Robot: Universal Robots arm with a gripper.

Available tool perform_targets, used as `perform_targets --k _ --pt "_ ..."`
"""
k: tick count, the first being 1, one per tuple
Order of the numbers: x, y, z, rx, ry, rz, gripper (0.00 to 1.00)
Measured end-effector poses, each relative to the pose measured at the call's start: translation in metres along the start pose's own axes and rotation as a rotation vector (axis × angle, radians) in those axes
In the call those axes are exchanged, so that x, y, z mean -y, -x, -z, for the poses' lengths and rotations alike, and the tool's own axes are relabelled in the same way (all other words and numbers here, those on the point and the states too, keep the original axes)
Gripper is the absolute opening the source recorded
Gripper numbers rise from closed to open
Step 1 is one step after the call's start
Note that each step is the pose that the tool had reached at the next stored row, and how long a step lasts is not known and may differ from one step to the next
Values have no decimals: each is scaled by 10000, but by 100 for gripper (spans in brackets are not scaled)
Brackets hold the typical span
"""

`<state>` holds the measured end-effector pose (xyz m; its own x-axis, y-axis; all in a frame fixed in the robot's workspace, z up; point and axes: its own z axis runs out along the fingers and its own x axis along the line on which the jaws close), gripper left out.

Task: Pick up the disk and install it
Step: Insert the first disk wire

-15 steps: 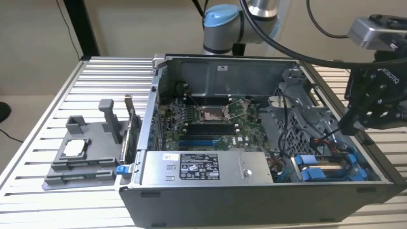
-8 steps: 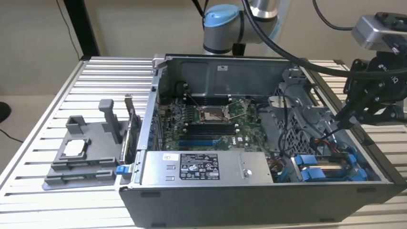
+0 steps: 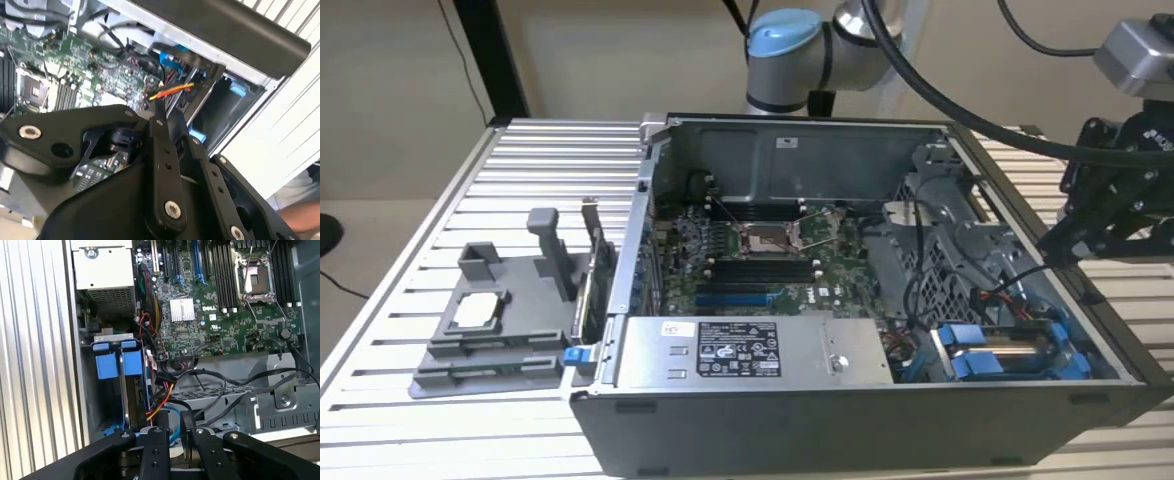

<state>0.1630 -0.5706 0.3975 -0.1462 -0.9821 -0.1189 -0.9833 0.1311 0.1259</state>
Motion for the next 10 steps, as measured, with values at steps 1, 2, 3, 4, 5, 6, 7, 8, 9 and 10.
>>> perform_targets --k 1,2,3,4,5,6,7,8,9,10 --pt "24 -5 8 40 10 4 0" --pt "47 -14 14 72 23 7 0" --pt "64 -30 17 81 43 5 0" --pt "81 -47 22 81 65 2 0" --pt "100 -68 28 79 79 0 0" --pt "121 -91 33 79 91 -2 0" --pt "144 -115 38 77 104 -4 0" --pt "166 -136 44 75 118 -5 0" --pt "188 -154 49 74 131 -7 0" --pt "212 -174 54 72 148 -9 0"
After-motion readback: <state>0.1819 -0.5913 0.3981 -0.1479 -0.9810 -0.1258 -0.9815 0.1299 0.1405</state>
